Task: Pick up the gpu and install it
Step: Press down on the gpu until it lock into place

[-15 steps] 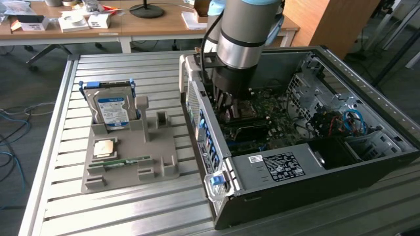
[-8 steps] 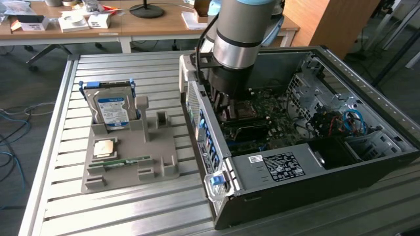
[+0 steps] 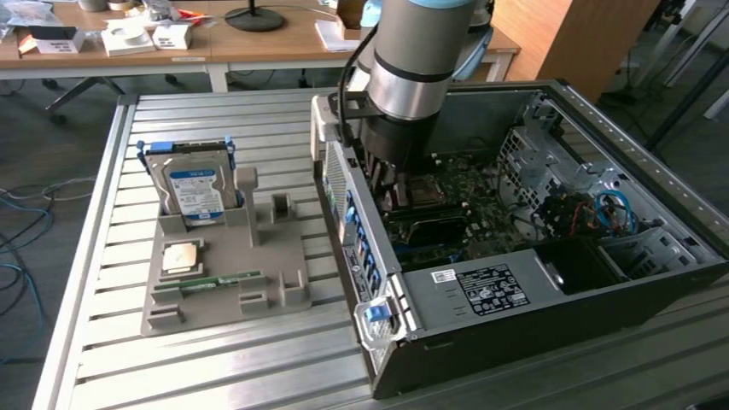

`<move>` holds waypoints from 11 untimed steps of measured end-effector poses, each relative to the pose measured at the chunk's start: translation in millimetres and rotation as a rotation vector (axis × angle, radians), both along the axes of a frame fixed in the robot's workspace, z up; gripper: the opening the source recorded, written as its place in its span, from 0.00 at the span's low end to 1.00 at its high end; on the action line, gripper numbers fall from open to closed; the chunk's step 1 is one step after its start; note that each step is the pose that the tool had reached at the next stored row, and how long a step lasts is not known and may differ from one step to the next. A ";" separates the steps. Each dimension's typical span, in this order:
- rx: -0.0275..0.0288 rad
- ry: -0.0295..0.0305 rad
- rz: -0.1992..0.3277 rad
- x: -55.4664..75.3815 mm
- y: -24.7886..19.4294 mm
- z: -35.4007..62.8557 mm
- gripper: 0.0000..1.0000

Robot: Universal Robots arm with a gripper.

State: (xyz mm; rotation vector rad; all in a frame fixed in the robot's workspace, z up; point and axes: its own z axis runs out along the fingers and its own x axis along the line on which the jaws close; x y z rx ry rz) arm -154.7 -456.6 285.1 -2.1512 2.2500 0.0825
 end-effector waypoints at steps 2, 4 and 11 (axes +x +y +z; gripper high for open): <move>0.0000 0.0000 0.000 -0.1 0.0 0.0 0.10; 0.0000 0.0000 -0.001 -0.2 0.0 0.0 0.10; 0.0001 0.0001 -0.003 -0.9 0.0 0.0 0.10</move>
